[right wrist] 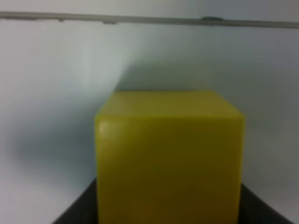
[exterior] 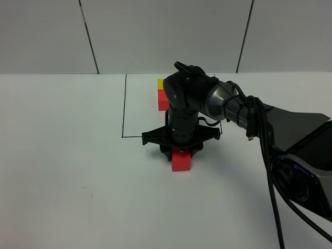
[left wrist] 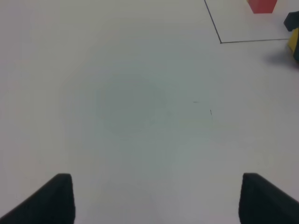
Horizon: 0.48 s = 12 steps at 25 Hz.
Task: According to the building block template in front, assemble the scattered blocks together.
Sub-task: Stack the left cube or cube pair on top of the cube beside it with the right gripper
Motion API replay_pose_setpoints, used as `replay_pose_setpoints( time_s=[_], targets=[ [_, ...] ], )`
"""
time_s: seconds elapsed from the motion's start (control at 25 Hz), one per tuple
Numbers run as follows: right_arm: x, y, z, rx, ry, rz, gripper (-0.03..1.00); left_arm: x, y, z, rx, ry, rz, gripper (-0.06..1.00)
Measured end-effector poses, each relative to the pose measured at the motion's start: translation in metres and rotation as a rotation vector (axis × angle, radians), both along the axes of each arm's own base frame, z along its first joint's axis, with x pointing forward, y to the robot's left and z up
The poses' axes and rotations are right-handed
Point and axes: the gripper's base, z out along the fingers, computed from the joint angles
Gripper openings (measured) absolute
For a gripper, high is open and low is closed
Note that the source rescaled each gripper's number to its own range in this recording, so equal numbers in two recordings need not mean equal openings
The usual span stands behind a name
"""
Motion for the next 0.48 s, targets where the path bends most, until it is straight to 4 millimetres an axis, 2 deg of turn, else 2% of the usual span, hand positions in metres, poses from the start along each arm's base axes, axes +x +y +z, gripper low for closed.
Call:
replay_pose_setpoints(
  time_s=[0.48],
  targets=[
    [-0.0005, 0.0009, -0.0041, -0.005, 0.004, -0.034, 0.0, 0.0, 0.0, 0.0, 0.0, 0.0, 0.0, 0.67]
  ],
)
